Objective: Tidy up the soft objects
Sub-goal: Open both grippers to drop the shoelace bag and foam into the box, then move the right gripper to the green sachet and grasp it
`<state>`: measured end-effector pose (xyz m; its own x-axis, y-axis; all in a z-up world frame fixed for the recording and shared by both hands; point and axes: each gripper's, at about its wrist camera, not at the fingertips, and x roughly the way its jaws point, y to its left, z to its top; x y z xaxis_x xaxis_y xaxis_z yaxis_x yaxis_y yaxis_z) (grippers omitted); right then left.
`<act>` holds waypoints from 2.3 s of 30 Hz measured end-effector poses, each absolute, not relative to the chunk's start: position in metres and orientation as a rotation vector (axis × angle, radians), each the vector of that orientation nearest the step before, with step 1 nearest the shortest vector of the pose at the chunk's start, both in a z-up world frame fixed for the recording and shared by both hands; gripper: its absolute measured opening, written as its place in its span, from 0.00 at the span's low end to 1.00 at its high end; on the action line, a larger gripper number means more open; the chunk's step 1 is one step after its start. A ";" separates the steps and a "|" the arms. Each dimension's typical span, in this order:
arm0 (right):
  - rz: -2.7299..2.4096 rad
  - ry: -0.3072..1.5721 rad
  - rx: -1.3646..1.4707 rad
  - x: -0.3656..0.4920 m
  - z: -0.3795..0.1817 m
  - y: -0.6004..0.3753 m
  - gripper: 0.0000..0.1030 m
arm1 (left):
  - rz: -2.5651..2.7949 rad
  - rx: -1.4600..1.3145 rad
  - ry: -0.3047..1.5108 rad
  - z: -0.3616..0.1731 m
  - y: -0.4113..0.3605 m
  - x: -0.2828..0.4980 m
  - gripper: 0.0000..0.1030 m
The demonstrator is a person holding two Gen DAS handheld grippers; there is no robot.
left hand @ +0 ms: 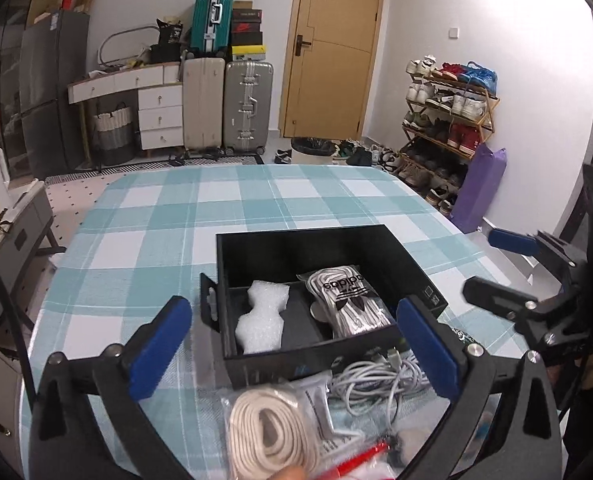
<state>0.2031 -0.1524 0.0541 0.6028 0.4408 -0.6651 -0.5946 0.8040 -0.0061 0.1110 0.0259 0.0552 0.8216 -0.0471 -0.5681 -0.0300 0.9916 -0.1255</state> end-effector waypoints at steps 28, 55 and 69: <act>0.578 0.740 -0.268 0.163 0.040 -0.199 1.00 | 0.102 -0.125 0.692 -0.002 0.034 0.063 1.00; 0.562 0.976 -0.280 0.185 -0.015 -0.197 0.99 | 0.095 -0.174 0.795 -0.019 0.037 0.075 1.00; 0.603 1.023 -0.254 0.187 -0.027 -0.197 0.90 | 0.091 -0.182 0.798 -0.020 0.039 0.075 1.00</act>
<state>0.1868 -0.1967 -0.0267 0.3776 0.3507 -0.8570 -0.5799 0.8111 0.0764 0.0753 0.0391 -0.0200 0.6952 0.0126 -0.7187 -0.1499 0.9804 -0.1277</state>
